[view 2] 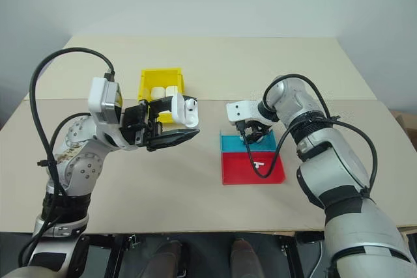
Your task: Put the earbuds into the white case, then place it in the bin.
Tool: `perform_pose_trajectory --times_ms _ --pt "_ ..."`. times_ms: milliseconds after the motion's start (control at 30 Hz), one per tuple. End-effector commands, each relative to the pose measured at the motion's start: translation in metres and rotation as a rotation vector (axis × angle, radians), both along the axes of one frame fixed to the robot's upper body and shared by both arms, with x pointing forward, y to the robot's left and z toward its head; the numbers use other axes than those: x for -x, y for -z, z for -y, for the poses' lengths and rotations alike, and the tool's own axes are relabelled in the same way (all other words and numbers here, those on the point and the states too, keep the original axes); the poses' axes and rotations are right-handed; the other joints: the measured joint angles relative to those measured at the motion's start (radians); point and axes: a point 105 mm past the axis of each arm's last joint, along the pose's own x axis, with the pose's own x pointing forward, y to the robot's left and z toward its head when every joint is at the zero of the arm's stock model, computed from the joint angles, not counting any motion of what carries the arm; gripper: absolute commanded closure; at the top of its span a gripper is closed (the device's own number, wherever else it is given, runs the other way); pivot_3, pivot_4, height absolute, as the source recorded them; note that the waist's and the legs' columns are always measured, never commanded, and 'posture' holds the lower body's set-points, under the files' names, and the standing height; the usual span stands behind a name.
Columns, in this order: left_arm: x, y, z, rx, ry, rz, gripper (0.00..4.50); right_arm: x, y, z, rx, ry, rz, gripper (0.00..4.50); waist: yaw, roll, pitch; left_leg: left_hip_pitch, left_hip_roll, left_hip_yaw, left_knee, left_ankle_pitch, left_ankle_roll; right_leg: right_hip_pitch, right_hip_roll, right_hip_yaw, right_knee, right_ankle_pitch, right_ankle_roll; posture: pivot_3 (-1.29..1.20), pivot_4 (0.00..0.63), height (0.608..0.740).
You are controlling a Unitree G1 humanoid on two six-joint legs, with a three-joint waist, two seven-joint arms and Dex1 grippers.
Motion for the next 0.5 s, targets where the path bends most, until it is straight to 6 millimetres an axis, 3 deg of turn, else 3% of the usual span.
perform_pose_trajectory --times_ms 33,467,500 --pt "0.0065 -0.0099 -0.0024 0.017 -0.004 0.062 1.68 -0.0069 -0.0150 -0.0054 -0.008 -0.017 0.065 1.56 -0.001 0.000 0.000 0.000 0.000 0.000 0.000 0.000 0.000 0.000 0.000 0.000 0.000 0.000 0.000 0.00 0.150 0.740" --pt "0.0115 -0.0094 -0.0013 0.007 -0.003 0.062 1.68 -0.0065 -0.0060 -0.0060 0.001 -0.021 0.052 1.56 -0.003 0.000 0.000 0.001 0.000 0.000 -0.001 0.000 0.000 0.000 0.000 0.000 0.000 0.000 0.000 0.00 0.150 0.740" --pt "0.0117 -0.0096 -0.0011 0.007 -0.002 0.062 1.68 -0.0065 -0.0054 -0.0057 0.003 -0.021 0.052 1.75 -0.003 0.000 0.000 0.001 0.000 0.000 -0.001 0.000 0.000 0.001 0.000 0.000 0.000 0.000 0.000 0.00 0.150 0.740"
